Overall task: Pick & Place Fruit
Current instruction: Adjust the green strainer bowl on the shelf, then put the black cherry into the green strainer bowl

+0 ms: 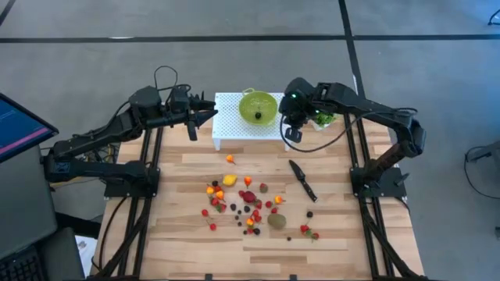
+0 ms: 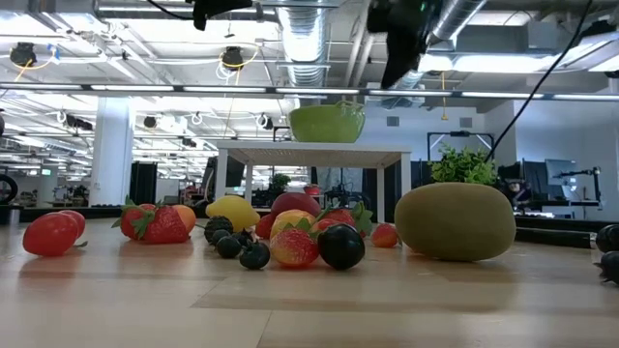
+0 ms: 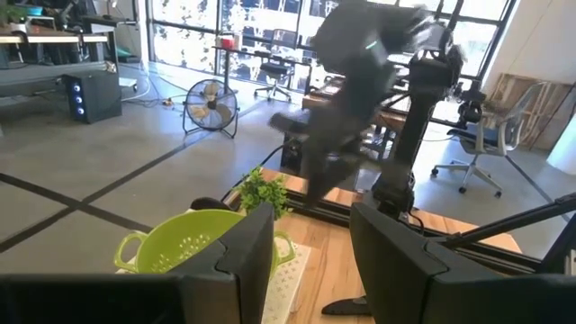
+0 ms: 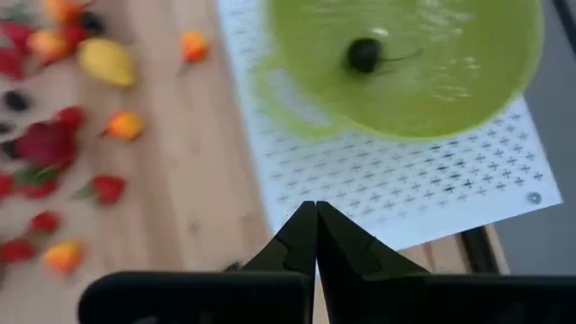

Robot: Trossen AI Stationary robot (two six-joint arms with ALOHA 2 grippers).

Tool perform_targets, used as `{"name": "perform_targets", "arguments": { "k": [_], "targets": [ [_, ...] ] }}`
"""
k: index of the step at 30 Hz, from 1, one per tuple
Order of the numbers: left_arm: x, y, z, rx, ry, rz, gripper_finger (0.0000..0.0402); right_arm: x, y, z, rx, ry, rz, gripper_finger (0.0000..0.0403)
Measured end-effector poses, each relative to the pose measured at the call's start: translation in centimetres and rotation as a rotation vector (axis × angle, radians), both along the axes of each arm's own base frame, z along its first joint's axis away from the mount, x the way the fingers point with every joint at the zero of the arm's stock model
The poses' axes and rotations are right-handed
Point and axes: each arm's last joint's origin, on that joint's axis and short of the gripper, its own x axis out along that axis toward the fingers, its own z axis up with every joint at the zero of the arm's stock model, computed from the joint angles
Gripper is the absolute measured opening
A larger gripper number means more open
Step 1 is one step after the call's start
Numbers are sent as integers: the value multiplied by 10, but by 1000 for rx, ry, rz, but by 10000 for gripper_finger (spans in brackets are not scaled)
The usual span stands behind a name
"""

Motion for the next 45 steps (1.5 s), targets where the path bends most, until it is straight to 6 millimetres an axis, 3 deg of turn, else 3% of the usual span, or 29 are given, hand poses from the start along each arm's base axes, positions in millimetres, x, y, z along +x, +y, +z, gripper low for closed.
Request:
{"name": "perform_targets", "arguments": {
  "k": [6,13,23,29,33,36,40,45],
  "targets": [
    [0,0,0,2,-4,0,142,5,-34,-12,-42,-81,-79,1],
    [0,0,1,4,-8,1,142,2,-64,-35,27,-28,-129,0],
    [0,0,2,9,-20,0,142,13,-68,-37,21,-96,-63,0],
    [0,0,3,11,-24,1,142,7,-63,-41,75,-32,-65,0],
    [0,0,3,12,-27,1,142,-8,-49,-36,128,69,-79,0],
    [0,0,3,12,-26,1,142,-14,-29,-27,165,105,-70,0],
    [0,0,3,13,-27,0,142,-16,11,-11,194,94,-37,0],
    [0,0,4,15,-33,0,142,-15,76,8,231,32,-1,0]
  ]
}}
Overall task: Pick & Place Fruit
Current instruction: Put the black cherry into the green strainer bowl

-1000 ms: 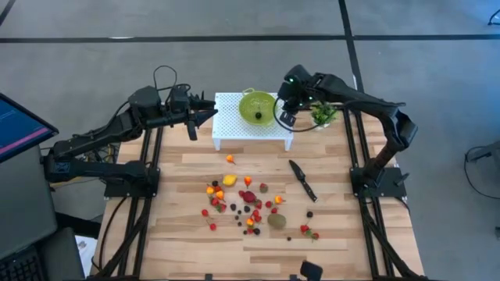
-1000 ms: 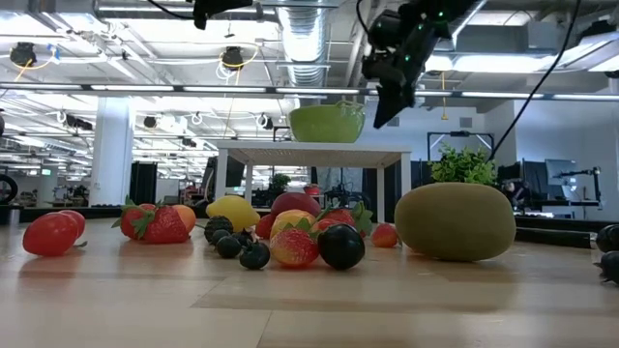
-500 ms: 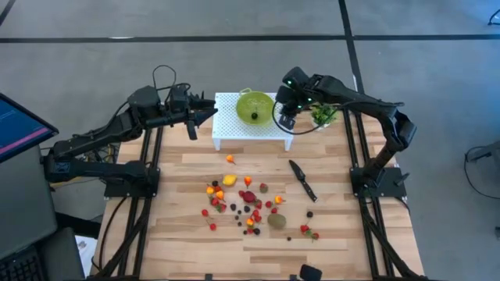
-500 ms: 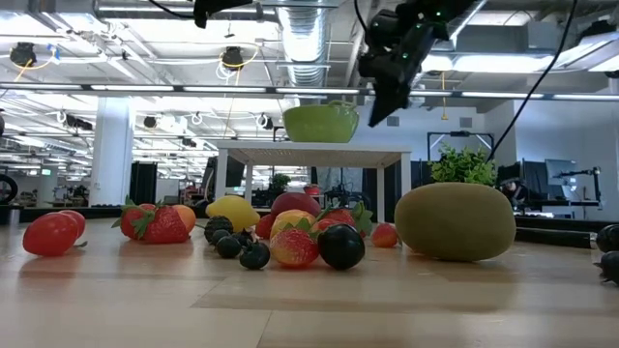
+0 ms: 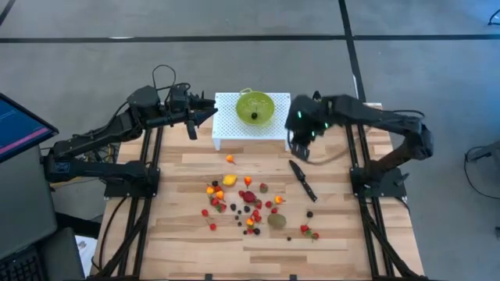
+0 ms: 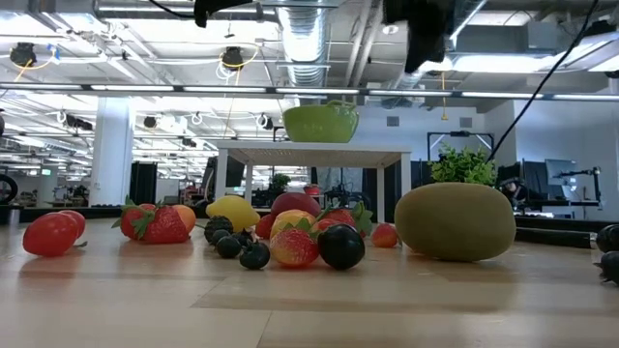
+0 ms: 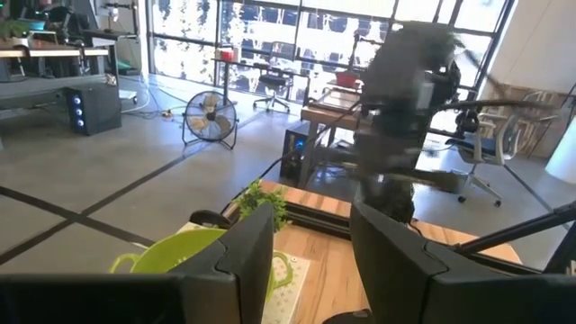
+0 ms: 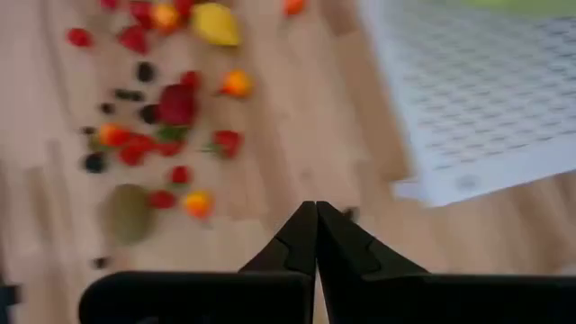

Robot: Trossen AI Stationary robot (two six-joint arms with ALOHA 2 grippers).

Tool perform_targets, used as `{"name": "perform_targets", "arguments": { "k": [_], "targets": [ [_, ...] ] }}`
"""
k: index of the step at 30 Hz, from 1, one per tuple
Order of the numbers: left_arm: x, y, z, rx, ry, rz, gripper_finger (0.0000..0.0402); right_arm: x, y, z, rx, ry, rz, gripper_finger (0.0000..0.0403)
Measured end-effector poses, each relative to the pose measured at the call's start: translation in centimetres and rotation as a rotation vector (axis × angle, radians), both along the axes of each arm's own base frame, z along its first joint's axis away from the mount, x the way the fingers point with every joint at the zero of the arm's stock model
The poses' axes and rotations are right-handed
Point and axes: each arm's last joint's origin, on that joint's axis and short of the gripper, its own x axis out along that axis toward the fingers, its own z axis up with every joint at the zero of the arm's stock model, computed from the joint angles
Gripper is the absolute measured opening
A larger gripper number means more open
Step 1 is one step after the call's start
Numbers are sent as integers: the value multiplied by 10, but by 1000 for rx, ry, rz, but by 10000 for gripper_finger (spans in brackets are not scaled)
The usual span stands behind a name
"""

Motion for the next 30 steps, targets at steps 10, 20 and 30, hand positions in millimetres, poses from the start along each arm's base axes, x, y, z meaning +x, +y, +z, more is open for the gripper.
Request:
{"name": "perform_targets", "arguments": {
  "k": [10,20,30],
  "targets": [
    [0,0,1,3,-6,0,142,-8,131,2,-29,-36,-44,0],
    [0,0,1,4,-9,0,142,-9,200,-41,-74,167,39,14],
    [0,0,2,6,-14,0,142,-8,218,-91,-148,325,-99,145]
  ]
}}
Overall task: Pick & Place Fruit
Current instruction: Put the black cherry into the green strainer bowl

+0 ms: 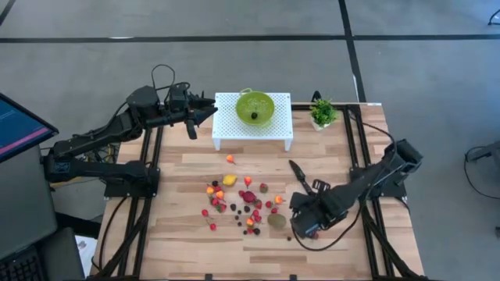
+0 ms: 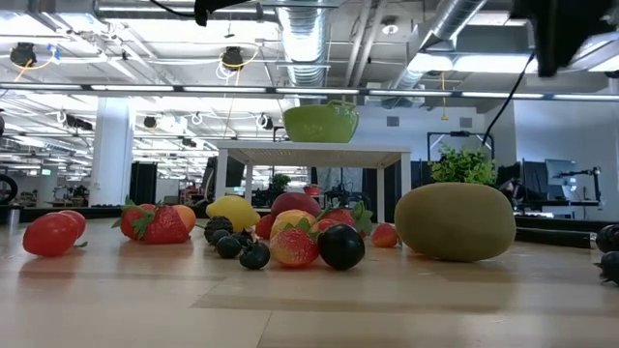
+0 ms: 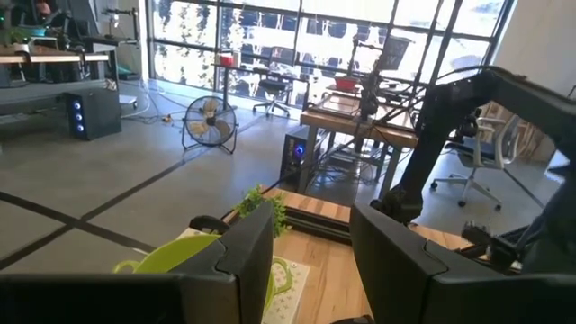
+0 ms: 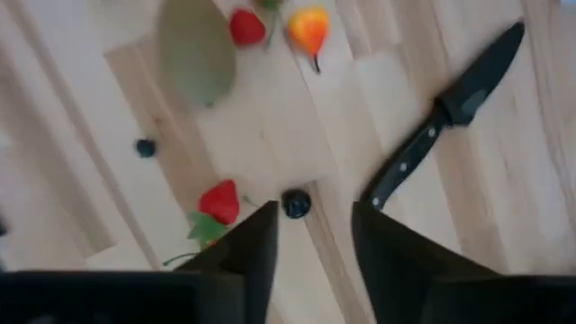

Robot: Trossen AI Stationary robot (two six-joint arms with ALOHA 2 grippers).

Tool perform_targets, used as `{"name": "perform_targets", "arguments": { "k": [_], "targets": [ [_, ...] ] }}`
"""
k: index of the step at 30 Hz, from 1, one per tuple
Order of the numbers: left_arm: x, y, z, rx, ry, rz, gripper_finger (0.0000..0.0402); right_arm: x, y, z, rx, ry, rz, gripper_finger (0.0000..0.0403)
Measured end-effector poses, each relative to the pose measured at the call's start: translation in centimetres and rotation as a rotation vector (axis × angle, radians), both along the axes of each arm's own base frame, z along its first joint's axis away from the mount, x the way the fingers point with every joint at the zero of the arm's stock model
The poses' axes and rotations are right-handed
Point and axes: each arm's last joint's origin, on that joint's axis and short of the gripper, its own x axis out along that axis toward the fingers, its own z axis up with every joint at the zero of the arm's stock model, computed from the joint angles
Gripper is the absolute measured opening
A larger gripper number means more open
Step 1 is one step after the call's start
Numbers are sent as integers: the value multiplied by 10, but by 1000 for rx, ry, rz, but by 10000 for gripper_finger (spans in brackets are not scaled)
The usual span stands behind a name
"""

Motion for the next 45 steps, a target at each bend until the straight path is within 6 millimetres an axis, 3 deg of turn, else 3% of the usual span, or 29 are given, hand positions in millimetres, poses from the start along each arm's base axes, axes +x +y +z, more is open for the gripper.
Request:
{"name": "perform_targets", "arguments": {
  "k": [6,11,17,24,38,45],
  "targets": [
    [0,0,0,0,0,0,142,-1,6,-35,94,0,-55,218],
    [0,0,0,0,-1,0,142,-5,5,-59,174,25,-95,247],
    [0,0,0,1,-2,0,142,-14,-1,-80,160,45,-308,248],
    [0,0,1,3,-6,0,142,-14,-9,-96,178,11,-408,249],
    [0,0,1,5,-12,0,142,-19,-17,-121,185,-15,-475,248],
    [0,0,2,7,-16,0,142,-26,-21,-131,188,-9,-483,219]
  ]
}}
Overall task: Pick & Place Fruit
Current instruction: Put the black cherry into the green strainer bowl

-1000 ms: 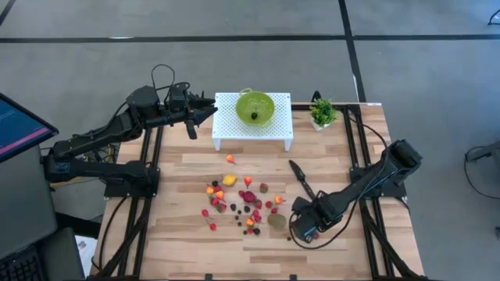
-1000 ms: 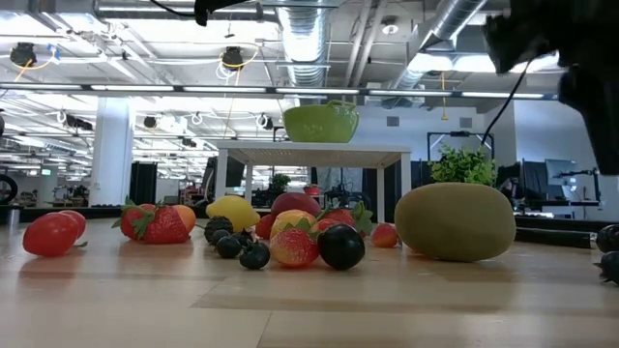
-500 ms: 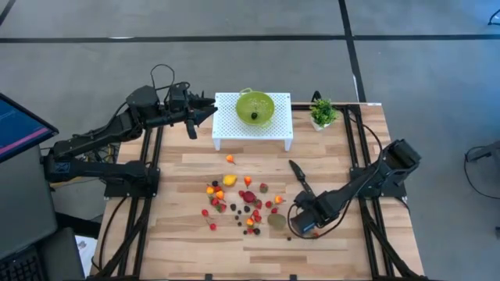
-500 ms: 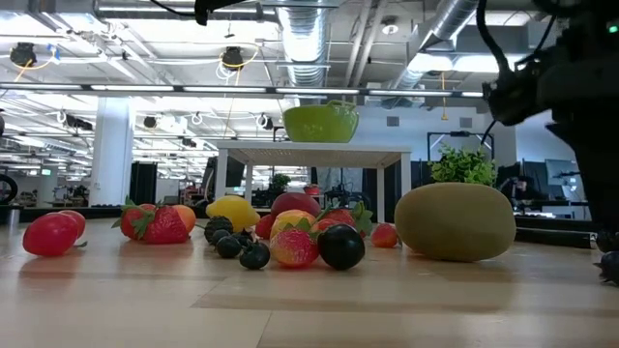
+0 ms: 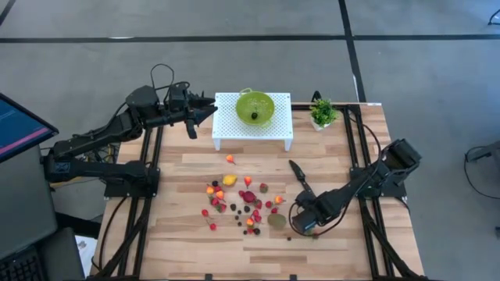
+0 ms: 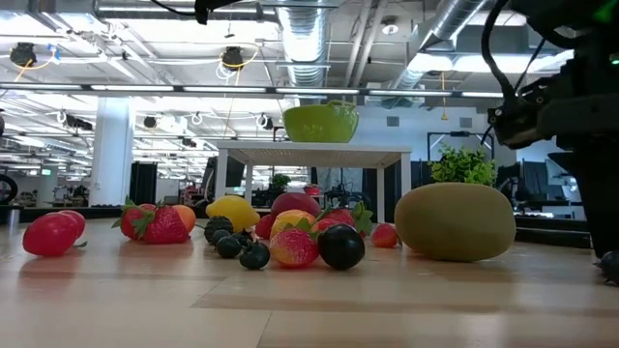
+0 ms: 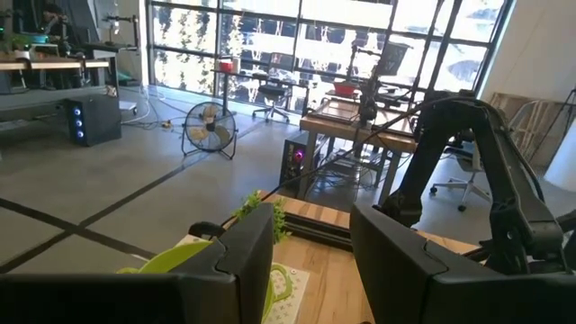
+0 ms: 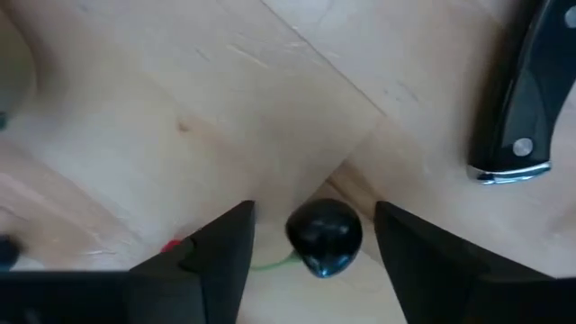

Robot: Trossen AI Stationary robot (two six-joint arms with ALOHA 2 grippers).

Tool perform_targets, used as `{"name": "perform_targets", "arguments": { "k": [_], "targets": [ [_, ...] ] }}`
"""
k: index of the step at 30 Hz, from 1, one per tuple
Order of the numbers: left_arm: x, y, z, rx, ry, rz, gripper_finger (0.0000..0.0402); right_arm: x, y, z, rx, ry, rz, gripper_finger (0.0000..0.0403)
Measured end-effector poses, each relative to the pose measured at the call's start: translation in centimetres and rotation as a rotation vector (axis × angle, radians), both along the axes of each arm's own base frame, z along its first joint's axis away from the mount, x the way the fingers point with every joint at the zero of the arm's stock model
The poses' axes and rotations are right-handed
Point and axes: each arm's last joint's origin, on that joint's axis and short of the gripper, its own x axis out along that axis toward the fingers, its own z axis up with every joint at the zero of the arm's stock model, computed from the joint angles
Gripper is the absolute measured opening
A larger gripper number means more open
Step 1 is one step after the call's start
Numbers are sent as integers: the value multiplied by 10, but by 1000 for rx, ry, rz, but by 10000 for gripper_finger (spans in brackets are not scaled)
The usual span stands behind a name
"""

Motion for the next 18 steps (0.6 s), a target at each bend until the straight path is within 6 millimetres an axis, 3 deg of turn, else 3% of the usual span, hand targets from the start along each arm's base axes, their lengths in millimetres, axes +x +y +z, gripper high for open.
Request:
{"name": "perform_targets", "arguments": {
  "k": [13,18],
  "targets": [
    [0,0,1,4,-8,1,142,-1,-1,-1,-1,7,11,108],
    [0,0,1,6,-12,1,142,-1,-1,-1,0,9,12,112]
  ]
}}
